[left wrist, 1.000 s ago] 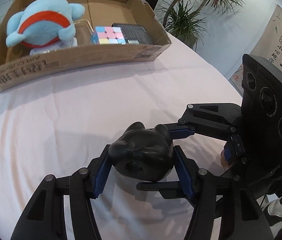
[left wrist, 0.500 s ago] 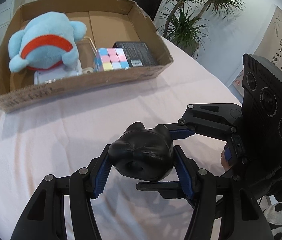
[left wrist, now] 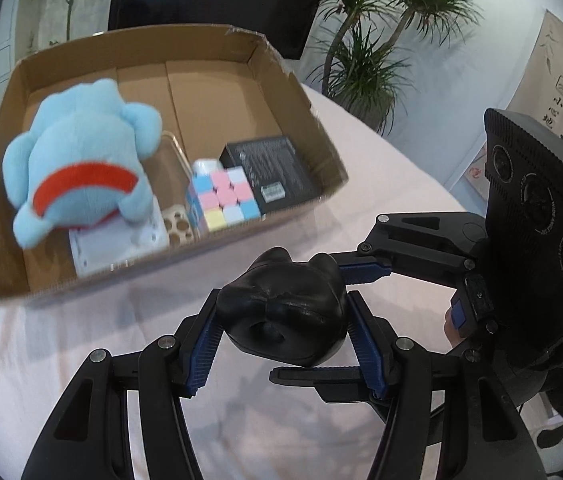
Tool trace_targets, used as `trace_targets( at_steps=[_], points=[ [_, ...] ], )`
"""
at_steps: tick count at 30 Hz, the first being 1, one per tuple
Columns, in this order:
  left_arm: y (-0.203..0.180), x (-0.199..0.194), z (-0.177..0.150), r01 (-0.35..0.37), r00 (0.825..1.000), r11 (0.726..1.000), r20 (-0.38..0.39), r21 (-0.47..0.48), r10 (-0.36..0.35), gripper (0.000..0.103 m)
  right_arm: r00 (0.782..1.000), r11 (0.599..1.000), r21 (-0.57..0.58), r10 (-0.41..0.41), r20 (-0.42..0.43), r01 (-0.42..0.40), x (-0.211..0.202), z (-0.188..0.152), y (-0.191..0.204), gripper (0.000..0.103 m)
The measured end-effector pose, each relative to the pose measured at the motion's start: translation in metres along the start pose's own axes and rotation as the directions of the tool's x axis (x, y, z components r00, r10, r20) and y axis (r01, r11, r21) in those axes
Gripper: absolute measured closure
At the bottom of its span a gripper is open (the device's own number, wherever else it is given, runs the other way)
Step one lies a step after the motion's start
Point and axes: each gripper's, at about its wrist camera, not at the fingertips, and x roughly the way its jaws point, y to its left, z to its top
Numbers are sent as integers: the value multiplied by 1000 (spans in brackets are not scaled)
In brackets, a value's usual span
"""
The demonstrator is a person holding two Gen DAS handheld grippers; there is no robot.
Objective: Organize objects
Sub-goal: 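Carry the black earbuds with the left tool into the box and release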
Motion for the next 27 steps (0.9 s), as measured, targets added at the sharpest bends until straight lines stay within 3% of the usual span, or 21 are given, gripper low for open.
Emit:
trace_targets(
  at_steps=[12, 27],
  points=[
    [6, -3, 80, 25, 999, 999, 41, 27, -26, 44, 998, 999, 21, -40, 47, 39, -18, 54, -46, 53],
    [17, 3, 155, 8, 997, 990, 69, 142, -18, 44, 992, 993, 16, -115, 49, 115, -15, 107, -91, 53]
  ],
)
